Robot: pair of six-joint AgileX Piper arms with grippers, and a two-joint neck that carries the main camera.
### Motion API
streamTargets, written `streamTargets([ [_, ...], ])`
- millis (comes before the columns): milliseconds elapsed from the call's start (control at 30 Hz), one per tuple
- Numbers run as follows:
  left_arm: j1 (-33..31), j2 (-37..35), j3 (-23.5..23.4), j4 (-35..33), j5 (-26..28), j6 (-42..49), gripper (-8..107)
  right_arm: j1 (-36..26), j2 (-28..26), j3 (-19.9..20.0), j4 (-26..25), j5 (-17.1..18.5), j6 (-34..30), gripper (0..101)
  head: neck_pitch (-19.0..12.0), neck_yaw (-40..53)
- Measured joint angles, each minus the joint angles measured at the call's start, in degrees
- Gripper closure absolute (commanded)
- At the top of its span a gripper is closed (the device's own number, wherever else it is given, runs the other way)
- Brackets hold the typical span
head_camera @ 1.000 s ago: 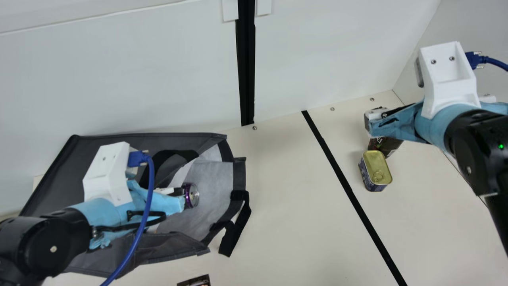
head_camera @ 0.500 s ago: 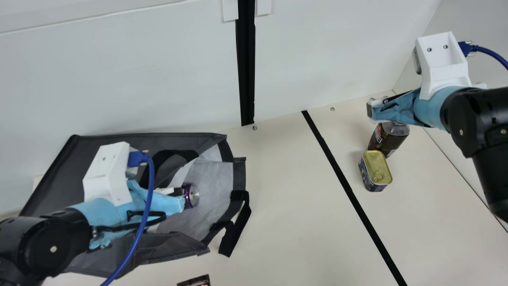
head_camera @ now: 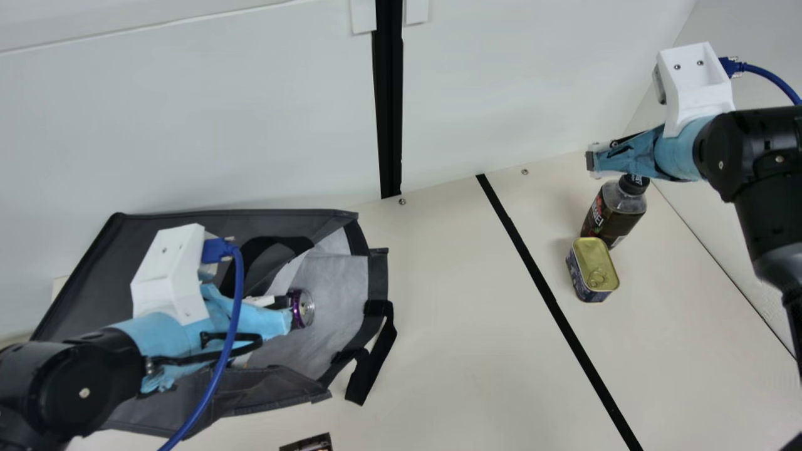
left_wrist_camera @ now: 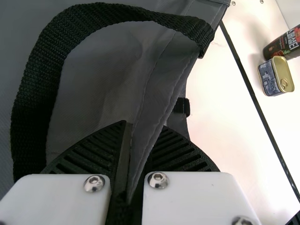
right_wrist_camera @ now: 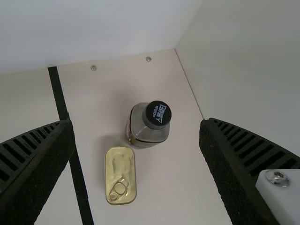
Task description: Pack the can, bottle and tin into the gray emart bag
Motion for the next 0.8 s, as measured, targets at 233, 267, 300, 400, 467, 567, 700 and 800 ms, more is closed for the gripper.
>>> streamTargets([
  [233,0.0,0.0,0.0,0.0,0.0,0.0,89,-1.8,4.0,-2.9,1.7,0.8,-1.1,10,0.0,0.0],
  [267,0.0,0.0,0.0,0.0,0.0,0.0,89,-2.0,4.6,-3.2,1.9,0.8,-1.2,10,0.0,0.0],
  [300,0.0,0.0,0.0,0.0,0.0,0.0,89,-2.2,5.1,-3.6,2.0,0.9,-1.3,10,0.0,0.0],
  [400,0.0,0.0,0.0,0.0,0.0,0.0,89,-2.8,6.5,-4.5,2.6,1.1,-1.8,10,0.0,0.0],
  [467,0.0,0.0,0.0,0.0,0.0,0.0,89,-3.3,7.3,-4.9,3.2,1.2,-2.0,10,0.0,0.0],
  [567,0.0,0.0,0.0,0.0,0.0,0.0,89,-3.8,8.5,-5.5,3.6,1.3,-2.3,10,0.0,0.0],
  [700,0.0,0.0,0.0,0.0,0.0,0.0,89,-4.3,10.0,-6.2,4.0,1.7,-2.6,10,0.0,0.0],
  [800,0.0,0.0,0.0,0.0,0.0,0.0,89,-4.7,10.9,-6.7,4.3,2.2,-2.8,10,0.0,0.0],
])
